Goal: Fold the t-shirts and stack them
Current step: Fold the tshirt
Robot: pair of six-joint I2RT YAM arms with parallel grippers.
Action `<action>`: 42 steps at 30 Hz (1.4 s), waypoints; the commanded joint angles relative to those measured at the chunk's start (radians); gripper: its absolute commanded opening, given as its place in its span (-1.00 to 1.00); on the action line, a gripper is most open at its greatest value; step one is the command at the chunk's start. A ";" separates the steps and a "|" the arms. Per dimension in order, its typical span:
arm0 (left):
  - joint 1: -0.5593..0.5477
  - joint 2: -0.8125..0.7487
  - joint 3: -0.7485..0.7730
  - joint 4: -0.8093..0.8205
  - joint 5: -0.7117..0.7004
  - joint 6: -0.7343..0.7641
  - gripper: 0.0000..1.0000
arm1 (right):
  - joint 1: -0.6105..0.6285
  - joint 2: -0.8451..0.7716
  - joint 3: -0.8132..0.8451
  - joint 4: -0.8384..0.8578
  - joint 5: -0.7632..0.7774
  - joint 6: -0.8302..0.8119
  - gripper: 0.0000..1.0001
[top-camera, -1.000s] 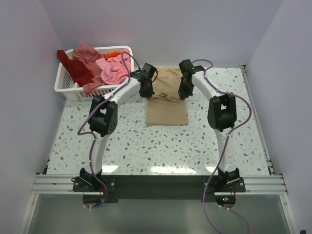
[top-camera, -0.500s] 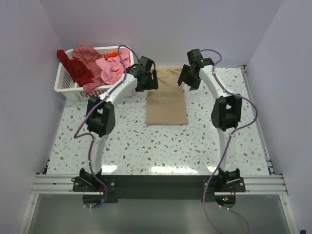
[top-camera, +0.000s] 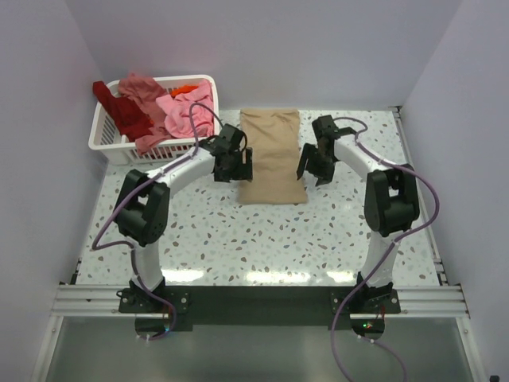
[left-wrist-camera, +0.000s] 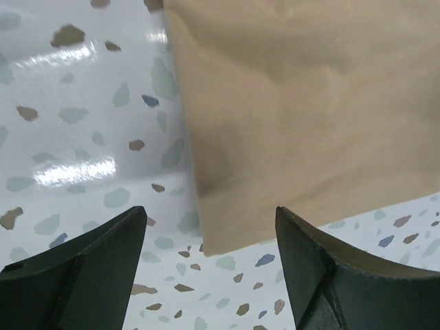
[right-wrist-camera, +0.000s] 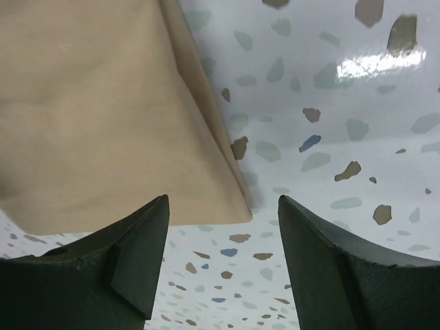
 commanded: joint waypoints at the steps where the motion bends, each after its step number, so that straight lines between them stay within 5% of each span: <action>1: -0.019 -0.065 -0.069 0.089 0.023 0.010 0.61 | 0.002 -0.066 -0.078 0.080 -0.048 -0.010 0.36; 28: -0.072 -0.082 -0.255 0.142 0.032 -0.048 0.24 | 0.065 -0.074 -0.238 0.129 -0.046 -0.002 0.22; 42: -0.074 -0.065 -0.284 0.201 0.047 -0.051 -0.17 | 0.084 -0.057 -0.233 0.117 -0.022 -0.010 -0.16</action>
